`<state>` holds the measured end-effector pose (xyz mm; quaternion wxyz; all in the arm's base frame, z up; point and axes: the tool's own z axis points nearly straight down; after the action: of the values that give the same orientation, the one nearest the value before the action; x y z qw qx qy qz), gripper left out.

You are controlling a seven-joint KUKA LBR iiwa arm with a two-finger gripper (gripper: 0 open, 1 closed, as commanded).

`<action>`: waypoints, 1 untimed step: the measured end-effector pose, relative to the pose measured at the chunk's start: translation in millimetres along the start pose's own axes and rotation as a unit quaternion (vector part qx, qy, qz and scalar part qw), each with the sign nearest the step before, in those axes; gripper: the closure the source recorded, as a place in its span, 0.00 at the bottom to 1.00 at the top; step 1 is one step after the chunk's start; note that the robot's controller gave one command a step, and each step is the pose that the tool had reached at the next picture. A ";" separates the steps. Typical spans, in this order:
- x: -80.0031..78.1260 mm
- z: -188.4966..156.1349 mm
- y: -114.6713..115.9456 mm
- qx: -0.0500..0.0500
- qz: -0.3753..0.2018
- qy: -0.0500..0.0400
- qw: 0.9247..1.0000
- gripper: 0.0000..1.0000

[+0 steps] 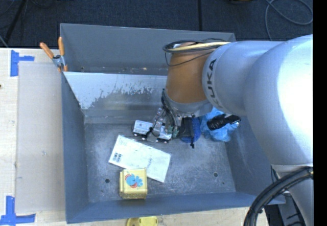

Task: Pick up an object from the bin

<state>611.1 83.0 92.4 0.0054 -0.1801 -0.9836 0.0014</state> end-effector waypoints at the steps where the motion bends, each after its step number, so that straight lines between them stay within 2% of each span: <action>1: -1.8 -17.8 0.9 -0.002 0.000 -0.003 1.000 1.00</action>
Offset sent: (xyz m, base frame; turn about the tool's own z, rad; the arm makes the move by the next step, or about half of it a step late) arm -0.0001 0.0000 0.0626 0.0000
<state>613.2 83.2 110.2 0.0018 -0.1798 -0.9837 0.0001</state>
